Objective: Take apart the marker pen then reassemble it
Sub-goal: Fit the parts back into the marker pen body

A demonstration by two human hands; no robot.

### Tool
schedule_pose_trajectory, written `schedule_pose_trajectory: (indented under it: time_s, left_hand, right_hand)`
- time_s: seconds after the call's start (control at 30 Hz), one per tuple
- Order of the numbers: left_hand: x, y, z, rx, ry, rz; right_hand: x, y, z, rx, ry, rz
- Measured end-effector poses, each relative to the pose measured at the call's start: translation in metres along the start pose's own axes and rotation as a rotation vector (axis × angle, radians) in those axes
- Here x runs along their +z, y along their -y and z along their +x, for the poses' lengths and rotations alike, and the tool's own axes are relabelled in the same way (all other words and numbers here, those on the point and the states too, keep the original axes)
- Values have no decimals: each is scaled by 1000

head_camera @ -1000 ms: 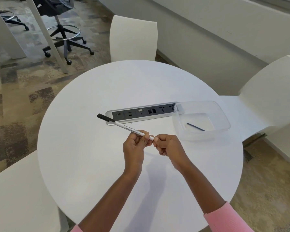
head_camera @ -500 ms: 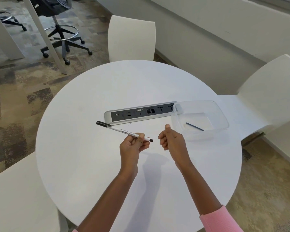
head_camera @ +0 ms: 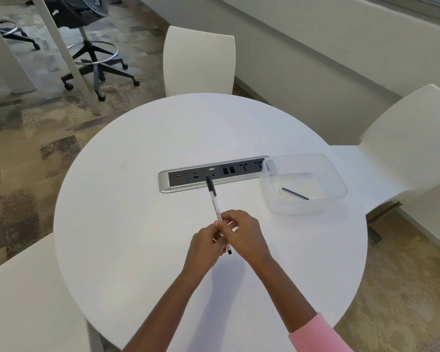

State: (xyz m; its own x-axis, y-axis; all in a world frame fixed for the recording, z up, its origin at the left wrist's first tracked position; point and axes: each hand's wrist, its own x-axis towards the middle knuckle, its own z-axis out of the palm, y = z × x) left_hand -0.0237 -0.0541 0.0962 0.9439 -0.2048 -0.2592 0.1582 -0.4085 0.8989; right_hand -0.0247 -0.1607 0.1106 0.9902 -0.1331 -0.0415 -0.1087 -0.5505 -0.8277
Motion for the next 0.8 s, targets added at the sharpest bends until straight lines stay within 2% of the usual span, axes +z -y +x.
schedule_pose_trajectory:
  time_s: [0.27, 0.47, 0.6, 0.7, 0.8]
  left_hand:
    - [2, 18, 5, -21, 62, 119]
    - [7, 35, 10, 14, -137, 216]
    - [5, 48, 17, 69, -213, 399]
    - [2, 60, 25, 52, -181, 626]
    - [3, 72, 32, -4, -135, 743]
  right_hand:
    - [12, -12, 9, 172, 5, 22]
    - [20, -25, 25, 262, -22, -43]
    - [30, -35, 38, 327, 8, -108]
    - [37, -42, 45, 346, 25, -166]
    - [44, -47, 50, 353, 29, -232]
